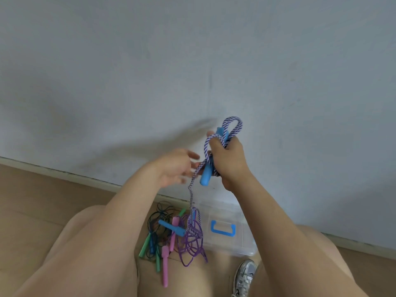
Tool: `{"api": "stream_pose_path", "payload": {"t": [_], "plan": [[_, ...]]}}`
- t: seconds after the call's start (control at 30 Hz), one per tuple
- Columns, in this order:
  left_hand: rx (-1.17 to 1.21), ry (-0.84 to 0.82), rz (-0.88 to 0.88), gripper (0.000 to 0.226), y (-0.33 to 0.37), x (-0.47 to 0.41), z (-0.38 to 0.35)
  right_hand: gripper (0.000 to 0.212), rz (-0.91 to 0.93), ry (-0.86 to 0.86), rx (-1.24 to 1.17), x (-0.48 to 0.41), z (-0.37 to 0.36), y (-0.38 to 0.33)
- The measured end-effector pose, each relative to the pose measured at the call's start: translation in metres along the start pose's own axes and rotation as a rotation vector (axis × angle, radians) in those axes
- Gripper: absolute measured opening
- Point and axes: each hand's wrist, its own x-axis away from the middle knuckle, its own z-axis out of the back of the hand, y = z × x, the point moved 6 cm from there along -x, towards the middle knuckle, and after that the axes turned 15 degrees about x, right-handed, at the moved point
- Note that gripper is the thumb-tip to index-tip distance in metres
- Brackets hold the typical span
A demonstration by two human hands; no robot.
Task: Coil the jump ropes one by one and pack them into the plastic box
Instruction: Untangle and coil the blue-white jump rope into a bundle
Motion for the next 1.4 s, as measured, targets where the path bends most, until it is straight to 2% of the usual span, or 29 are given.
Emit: {"api": "stream_pose_path", "payload": {"t": [0.07,0.1,0.17,0.23,0.3,0.4,0.43,0.53,0.57,0.63,0.67,0.73,0.8,0.87,0.9,0.97,1.1,1.2,1.3,1.37,1.4], "plan": [[-0.322,-0.142,0.094,0.053,-0.012,0.006,-0.011,0.024,-0.022,0.017,-0.196,0.002,0.004,-0.007],[-0.42,-0.233,0.106,0.056,-0.016,0.01,-0.018,0.015,-0.033,0.005,-0.31,0.005,0.005,-0.011],[-0.526,-0.359,0.139,0.056,-0.025,0.014,-0.029,0.016,-0.042,0.0,-0.518,0.009,0.009,-0.018],[-0.595,-0.383,0.145,0.039,-0.033,0.011,-0.031,0.016,-0.019,0.019,-0.663,0.01,0.016,-0.023],[-0.686,-0.326,0.126,0.025,-0.039,0.004,-0.021,0.026,0.0,0.043,-0.693,0.009,0.023,-0.024],[-0.779,-0.119,-0.005,0.03,-0.029,-0.005,0.002,0.027,0.024,0.059,-0.528,0.01,0.03,-0.025],[-0.74,-0.062,-0.058,0.031,-0.022,-0.005,0.007,0.035,0.021,0.049,-0.422,0.008,0.032,-0.022],[-0.41,0.026,-0.204,0.018,-0.001,0.003,0.013,0.074,-0.054,-0.079,-0.055,0.008,0.028,-0.011],[-0.342,0.043,-0.276,0.016,0.009,0.008,0.015,0.069,-0.072,-0.149,0.051,0.01,0.024,-0.008],[-0.334,0.039,-0.41,0.01,0.028,0.018,0.017,0.034,-0.082,-0.275,0.192,0.017,0.014,-0.007],[-0.336,0.025,-0.457,0.006,0.034,0.02,0.019,0.026,-0.095,-0.332,0.22,0.021,0.008,-0.006],[-0.374,0.028,-0.522,0.011,0.039,0.024,0.025,0.022,-0.114,-0.446,0.209,0.029,-0.003,-0.008],[-0.416,0.069,-0.565,0.026,0.042,0.027,0.028,0.016,-0.082,-0.513,0.228,0.036,-0.01,-0.013],[-0.307,0.06,-0.624,0.051,0.045,0.031,0.027,0.005,-0.027,-0.457,0.26,0.037,-0.012,-0.017],[-0.226,0.04,-0.63,0.061,0.045,0.033,0.027,0.011,0.003,-0.393,0.266,0.035,-0.011,-0.019],[-0.199,0.019,-0.626,0.067,0.044,0.034,0.03,0.025,0.054,-0.26,0.258,0.03,-0.007,-0.022],[-0.522,0.041,-0.546,0.051,0.03,0.025,0.032,0.02,0.11,-0.103,0.051,0.028,0.0,-0.027],[-0.755,0.046,-0.427,0.04,0.013,0.016,0.028,0.032,0.172,0.021,-0.172,0.033,0.006,-0.037],[-0.839,0.14,-0.304,0.041,-0.013,-0.001,0.042,0.027,0.127,0.086,-0.578,0.03,0.013,-0.038],[-0.871,0.165,-0.245,0.031,-0.027,-0.008,0.047,0.017,0.057,0.06,-0.81,0.028,0.014,-0.037],[-0.896,0.17,-0.222,0.024,-0.031,-0.01,0.047,0.015,0.033,0.062,-0.845,0.027,0.016,-0.035]]}}
